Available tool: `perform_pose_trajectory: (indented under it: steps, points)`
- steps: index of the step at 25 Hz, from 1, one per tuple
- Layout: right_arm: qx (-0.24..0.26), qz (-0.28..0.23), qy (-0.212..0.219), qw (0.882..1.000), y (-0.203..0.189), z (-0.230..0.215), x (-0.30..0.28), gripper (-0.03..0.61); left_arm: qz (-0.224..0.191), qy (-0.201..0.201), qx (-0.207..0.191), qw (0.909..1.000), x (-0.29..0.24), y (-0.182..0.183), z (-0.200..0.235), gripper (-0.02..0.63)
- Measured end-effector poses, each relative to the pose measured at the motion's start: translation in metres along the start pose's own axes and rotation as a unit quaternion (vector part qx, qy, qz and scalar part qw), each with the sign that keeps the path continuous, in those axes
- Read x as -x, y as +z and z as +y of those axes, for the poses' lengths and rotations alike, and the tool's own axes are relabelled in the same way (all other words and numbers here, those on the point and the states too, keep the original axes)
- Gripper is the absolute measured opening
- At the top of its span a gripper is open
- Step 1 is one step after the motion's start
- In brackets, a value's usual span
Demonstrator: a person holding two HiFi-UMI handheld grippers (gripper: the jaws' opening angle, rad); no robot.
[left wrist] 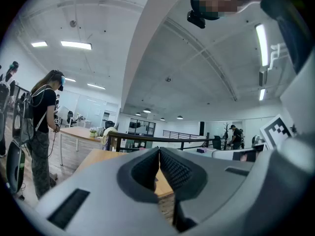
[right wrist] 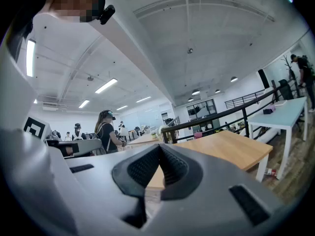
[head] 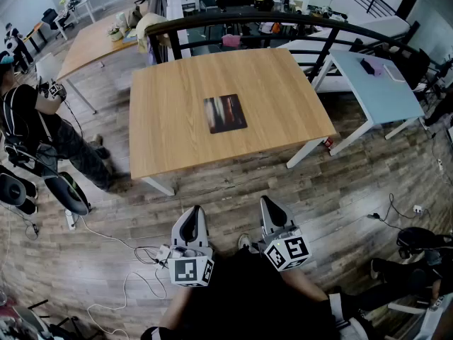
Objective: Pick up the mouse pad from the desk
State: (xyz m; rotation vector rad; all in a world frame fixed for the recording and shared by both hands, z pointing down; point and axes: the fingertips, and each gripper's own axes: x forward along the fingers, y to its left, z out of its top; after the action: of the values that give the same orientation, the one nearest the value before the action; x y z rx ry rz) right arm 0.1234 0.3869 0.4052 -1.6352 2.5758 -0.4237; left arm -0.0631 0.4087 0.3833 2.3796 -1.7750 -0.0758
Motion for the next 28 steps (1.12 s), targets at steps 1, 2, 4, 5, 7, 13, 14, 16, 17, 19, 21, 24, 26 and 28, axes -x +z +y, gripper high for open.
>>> perform_pose_trajectory:
  steps: [1,2,4,5,7,13,14,16,17,19,21,24,26,28]
  points:
    - [0.001,0.0,0.0,1.0,0.0,-0.001,0.0,0.031,-0.001,0.0,0.0,1.0,-0.001,0.0,-0.001,0.025]
    - [0.001,-0.001,0.001,1.0,0.0,-0.002,0.0,0.031,-0.002,0.0,-0.001,1.0,-0.001,-0.001,-0.002,0.025]
    - [0.0,-0.001,0.002,1.0,0.0,-0.003,-0.001,0.031,-0.002,-0.001,-0.001,1.0,-0.002,-0.002,-0.003,0.025]
    - [-0.001,-0.002,0.002,1.0,0.0,-0.003,-0.001,0.031,-0.003,-0.002,-0.001,1.0,-0.003,-0.002,-0.003,0.025]
    - [0.001,-0.002,0.001,1.0,0.001,-0.004,-0.001,0.031,-0.002,-0.002,-0.001,1.0,-0.003,-0.003,-0.004,0.025]
    - [-0.008,-0.006,0.005,1.0,0.005,-0.011,0.003,0.031,0.001,-0.004,0.001,1.0,-0.007,-0.008,-0.014,0.025]
    - [-0.012,-0.007,0.007,1.0,0.005,-0.013,0.004,0.031,0.002,-0.004,0.002,1.0,-0.008,-0.009,-0.016,0.025]
    - [-0.014,-0.007,0.008,1.0,0.007,-0.019,0.005,0.031,0.005,-0.004,0.002,1.0,-0.01,-0.009,-0.021,0.025]
    - [-0.015,-0.006,0.009,1.0,0.007,-0.022,0.006,0.031,0.007,-0.004,0.002,1.0,-0.012,-0.01,-0.024,0.025]
    - [-0.017,-0.003,0.013,1.0,0.005,-0.031,0.006,0.031,0.011,-0.002,0.0,0.9999,-0.017,-0.014,-0.03,0.025]
    - [-0.014,0.003,0.016,1.0,0.006,-0.039,0.006,0.031,0.011,0.0,-0.003,0.9999,-0.023,-0.019,-0.036,0.025]
    - [-0.013,0.01,0.027,1.0,0.005,-0.053,0.007,0.031,0.014,0.006,-0.013,0.9998,-0.032,-0.023,-0.047,0.025]
    - [-0.015,0.015,0.037,0.999,0.004,-0.063,0.009,0.031,0.018,0.011,-0.021,0.9996,-0.036,-0.026,-0.056,0.025]
    - [-0.018,0.019,0.048,0.999,0.001,-0.074,0.009,0.031,0.022,0.015,-0.032,0.9991,-0.04,-0.031,-0.065,0.025]
